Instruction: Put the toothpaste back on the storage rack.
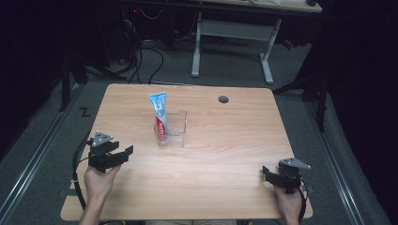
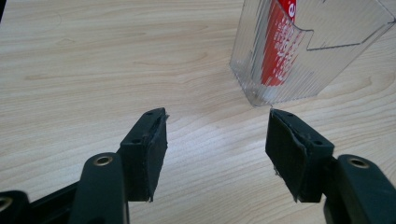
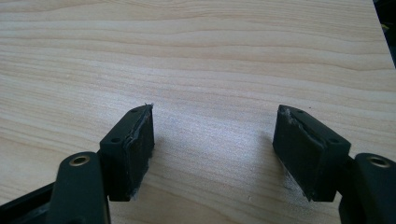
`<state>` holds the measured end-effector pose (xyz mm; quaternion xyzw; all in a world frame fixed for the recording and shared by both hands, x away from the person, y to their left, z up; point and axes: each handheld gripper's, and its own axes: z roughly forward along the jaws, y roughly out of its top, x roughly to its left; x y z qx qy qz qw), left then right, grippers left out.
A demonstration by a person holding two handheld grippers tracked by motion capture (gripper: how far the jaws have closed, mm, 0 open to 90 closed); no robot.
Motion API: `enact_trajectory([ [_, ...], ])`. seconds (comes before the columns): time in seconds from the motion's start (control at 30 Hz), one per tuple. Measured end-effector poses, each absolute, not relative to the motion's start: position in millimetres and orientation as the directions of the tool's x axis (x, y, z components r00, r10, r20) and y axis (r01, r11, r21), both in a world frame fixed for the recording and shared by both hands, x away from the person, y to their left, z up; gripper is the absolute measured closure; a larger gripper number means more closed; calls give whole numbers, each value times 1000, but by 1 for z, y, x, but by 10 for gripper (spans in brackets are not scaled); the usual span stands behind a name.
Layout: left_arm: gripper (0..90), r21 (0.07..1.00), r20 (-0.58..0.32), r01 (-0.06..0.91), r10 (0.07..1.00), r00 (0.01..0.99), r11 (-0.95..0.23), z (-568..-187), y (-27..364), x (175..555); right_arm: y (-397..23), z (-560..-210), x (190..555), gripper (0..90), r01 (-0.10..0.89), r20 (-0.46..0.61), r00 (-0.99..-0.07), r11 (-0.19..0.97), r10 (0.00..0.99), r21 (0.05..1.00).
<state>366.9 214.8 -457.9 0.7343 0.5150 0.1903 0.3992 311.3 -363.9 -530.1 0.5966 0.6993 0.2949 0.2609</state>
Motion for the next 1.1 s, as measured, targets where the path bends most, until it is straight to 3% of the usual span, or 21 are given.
enact_trajectory([
  [1.1,379,741,-132,652,917,376,-161,-490,206,371,-364,-530,311,294,682,-14,-152,115,988,722],
])
